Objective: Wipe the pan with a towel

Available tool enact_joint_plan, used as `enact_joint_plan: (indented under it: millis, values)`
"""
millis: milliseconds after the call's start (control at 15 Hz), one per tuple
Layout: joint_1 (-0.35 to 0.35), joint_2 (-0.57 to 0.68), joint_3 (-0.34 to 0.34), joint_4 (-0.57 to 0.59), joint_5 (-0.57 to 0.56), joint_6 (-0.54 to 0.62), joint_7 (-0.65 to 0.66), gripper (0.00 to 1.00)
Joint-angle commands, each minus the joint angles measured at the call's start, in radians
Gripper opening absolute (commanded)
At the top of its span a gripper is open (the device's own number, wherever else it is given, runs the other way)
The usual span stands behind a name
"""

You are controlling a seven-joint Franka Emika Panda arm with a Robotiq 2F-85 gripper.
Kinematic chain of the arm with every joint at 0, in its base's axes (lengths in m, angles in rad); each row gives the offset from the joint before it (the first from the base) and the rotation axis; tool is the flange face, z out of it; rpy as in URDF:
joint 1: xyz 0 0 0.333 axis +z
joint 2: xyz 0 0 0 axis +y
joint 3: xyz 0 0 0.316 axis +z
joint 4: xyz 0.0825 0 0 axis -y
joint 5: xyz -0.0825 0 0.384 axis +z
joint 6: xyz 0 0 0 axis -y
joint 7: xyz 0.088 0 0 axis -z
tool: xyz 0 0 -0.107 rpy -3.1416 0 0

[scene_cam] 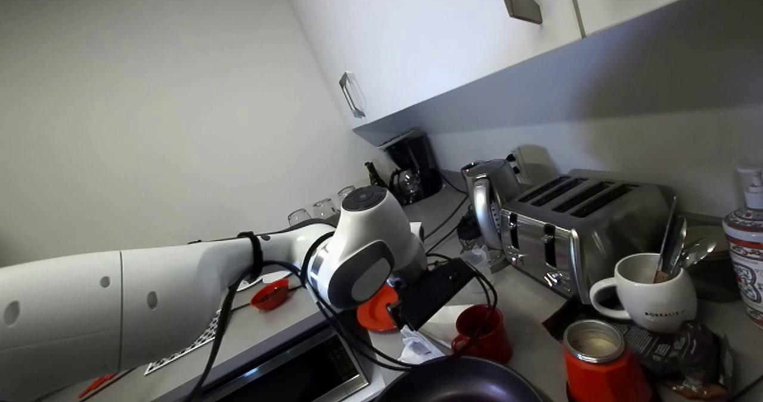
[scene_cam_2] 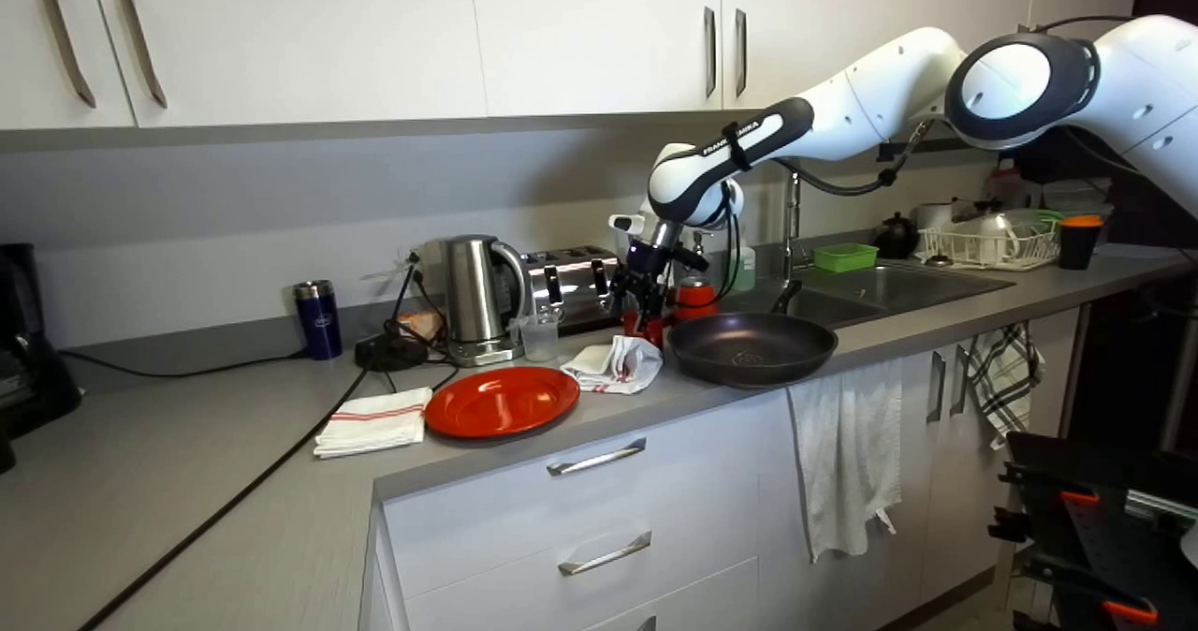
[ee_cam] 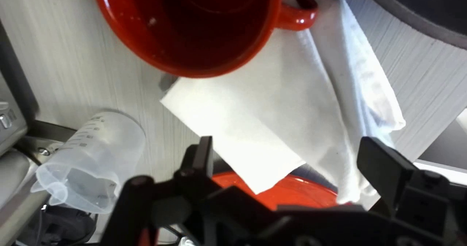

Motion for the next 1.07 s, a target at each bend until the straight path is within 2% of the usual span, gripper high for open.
enact_joint_plan:
  millis: [0, 533, 600, 1000]
  values:
    - [0.003, -0.048, 0.005, -0.051, 0.011, 0.026, 0.01, 1.0]
    - [0.003, -0.121, 0.024, -0.129, 0.059, 0.029, 0.088, 1.0]
    - [0.006, -0.055, 0.016, -0.043, 0.034, 0.006, 0.059, 1.0]
    - [0.007, -0.09, 0.017, -0.086, 0.043, 0.009, 0.08, 1.0]
